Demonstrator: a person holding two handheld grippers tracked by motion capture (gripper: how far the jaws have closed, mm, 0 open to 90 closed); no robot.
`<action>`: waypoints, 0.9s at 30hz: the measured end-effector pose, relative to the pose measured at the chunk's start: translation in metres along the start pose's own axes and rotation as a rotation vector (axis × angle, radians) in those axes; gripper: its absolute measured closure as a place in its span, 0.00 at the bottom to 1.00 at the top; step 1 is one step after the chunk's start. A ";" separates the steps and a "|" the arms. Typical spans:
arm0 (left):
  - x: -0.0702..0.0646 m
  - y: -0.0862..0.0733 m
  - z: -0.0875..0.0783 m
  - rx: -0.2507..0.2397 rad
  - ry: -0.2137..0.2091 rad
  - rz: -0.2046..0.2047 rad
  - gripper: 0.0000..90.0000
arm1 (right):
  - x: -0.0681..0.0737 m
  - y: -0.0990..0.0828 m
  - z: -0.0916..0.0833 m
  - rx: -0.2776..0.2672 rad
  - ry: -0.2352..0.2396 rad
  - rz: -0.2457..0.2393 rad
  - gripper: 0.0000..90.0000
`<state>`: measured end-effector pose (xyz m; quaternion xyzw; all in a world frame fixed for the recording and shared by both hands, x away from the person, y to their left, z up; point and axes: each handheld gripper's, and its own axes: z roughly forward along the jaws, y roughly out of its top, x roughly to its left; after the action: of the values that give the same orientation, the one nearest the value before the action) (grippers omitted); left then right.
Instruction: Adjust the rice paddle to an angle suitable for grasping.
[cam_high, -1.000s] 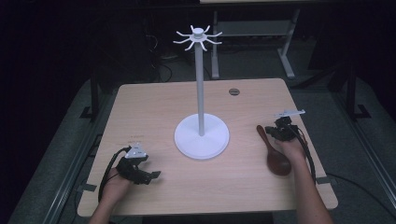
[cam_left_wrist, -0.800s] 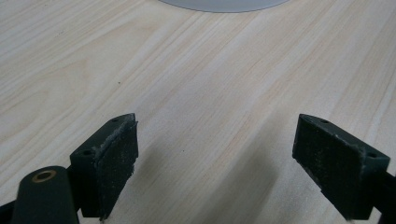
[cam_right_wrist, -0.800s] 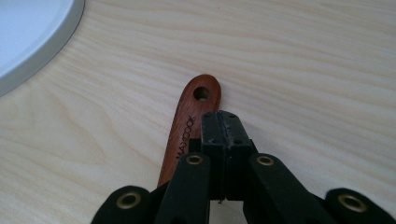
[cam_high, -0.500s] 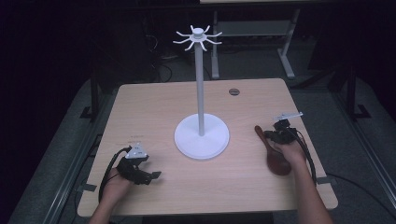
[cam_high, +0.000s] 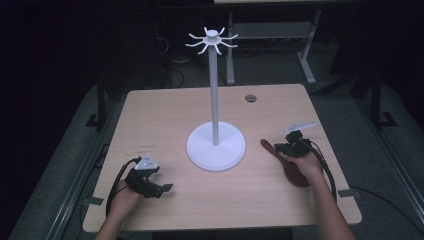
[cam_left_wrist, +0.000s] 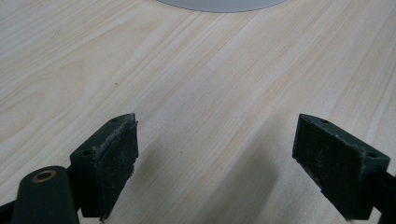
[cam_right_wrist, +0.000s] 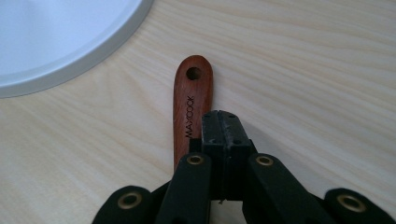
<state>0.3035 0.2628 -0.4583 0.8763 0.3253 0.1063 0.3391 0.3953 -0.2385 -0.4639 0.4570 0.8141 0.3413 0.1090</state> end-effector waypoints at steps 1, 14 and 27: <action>0.000 0.000 0.000 0.000 -0.001 0.000 0.15 | 0.001 0.000 0.000 0.001 0.003 -0.011 1.00; 0.000 0.000 0.000 0.002 -0.001 0.007 0.15 | 0.018 0.002 0.002 0.033 0.093 -0.083 0.99; 0.000 0.000 -0.001 0.000 0.000 0.013 0.15 | 0.020 0.003 -0.008 0.035 0.114 -0.106 0.95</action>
<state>0.3031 0.2632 -0.4577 0.8783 0.3195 0.1087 0.3385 0.3821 -0.2243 -0.4526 0.3951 0.8478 0.3463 0.0724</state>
